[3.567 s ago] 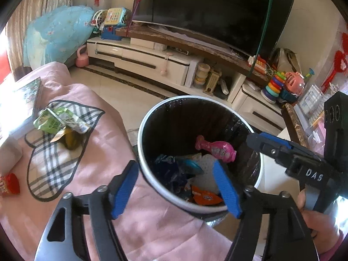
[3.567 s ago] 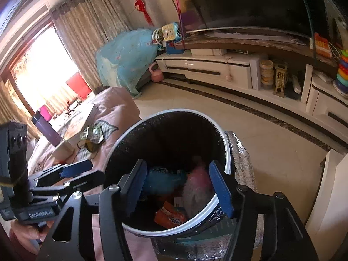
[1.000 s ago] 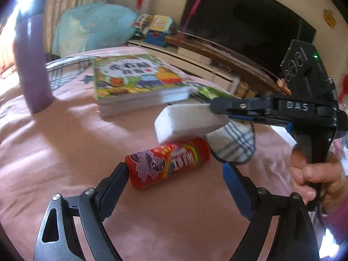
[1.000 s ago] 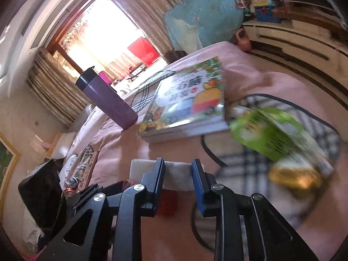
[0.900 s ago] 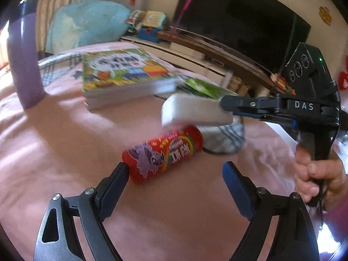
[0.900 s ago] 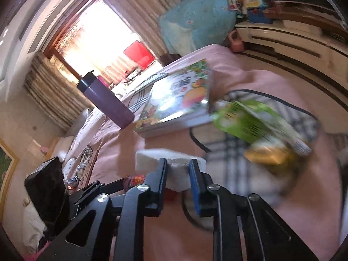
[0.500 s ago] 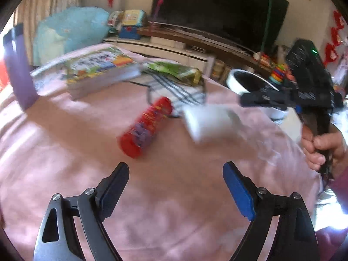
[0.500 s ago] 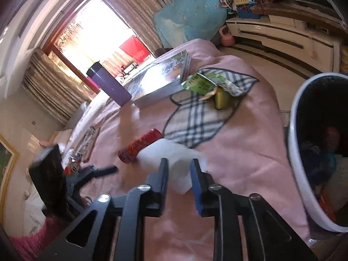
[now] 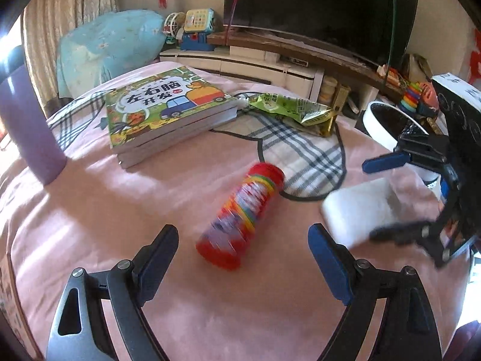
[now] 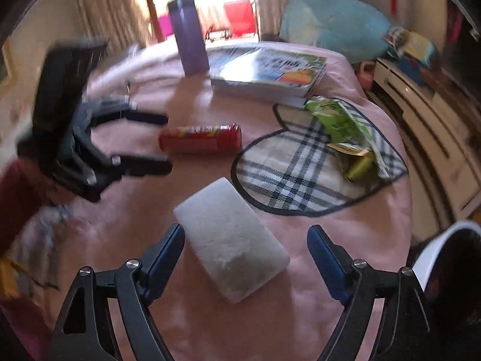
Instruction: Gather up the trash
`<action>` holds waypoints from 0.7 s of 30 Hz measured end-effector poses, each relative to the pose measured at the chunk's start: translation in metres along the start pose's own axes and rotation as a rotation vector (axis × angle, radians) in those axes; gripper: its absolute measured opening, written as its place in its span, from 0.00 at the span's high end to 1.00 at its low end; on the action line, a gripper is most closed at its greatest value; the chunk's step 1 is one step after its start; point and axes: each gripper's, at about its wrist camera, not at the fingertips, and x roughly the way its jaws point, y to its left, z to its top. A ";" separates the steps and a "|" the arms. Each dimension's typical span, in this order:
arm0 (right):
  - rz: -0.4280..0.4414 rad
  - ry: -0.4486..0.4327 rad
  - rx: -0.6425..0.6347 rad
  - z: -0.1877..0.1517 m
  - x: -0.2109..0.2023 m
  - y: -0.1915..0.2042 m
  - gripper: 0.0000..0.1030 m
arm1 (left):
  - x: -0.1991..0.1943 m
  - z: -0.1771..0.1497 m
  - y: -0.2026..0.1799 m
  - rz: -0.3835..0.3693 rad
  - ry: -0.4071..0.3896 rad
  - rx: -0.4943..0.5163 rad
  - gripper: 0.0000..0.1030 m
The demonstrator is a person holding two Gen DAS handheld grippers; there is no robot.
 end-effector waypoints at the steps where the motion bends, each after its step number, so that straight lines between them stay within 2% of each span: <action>1: 0.003 0.002 -0.005 0.000 0.003 0.001 0.20 | 0.005 0.003 -0.001 0.006 0.004 0.004 0.14; 3: 0.036 -0.010 0.009 -0.002 0.002 0.003 0.38 | 0.014 0.008 -0.004 0.036 0.007 0.010 0.14; 6: 0.013 -0.023 0.052 -0.010 -0.007 0.006 0.41 | 0.023 0.011 -0.016 0.090 0.025 0.027 0.18; 9: -0.035 -0.028 0.121 -0.023 -0.020 0.007 0.41 | 0.031 0.008 -0.029 0.149 0.087 0.030 0.45; 12: -0.051 -0.053 0.284 -0.041 -0.036 -0.006 0.41 | 0.024 -0.001 -0.037 0.134 0.110 -0.030 0.59; 15: -0.053 -0.071 0.388 -0.058 -0.046 -0.013 0.39 | 0.010 -0.011 -0.046 0.092 0.124 -0.106 0.58; 16: -0.049 -0.067 0.398 -0.061 -0.047 -0.013 0.37 | 0.006 -0.014 -0.049 0.086 0.124 -0.122 0.51; 17: -0.038 -0.062 0.401 -0.064 -0.046 -0.012 0.36 | 0.003 -0.017 -0.051 0.095 0.118 -0.129 0.47; 19: -0.049 -0.054 0.382 -0.065 -0.045 -0.011 0.32 | -0.004 -0.019 -0.056 0.166 0.089 -0.122 0.34; 21: -0.055 -0.050 0.361 -0.064 -0.046 -0.011 0.28 | -0.006 -0.019 -0.055 0.214 0.079 -0.126 0.33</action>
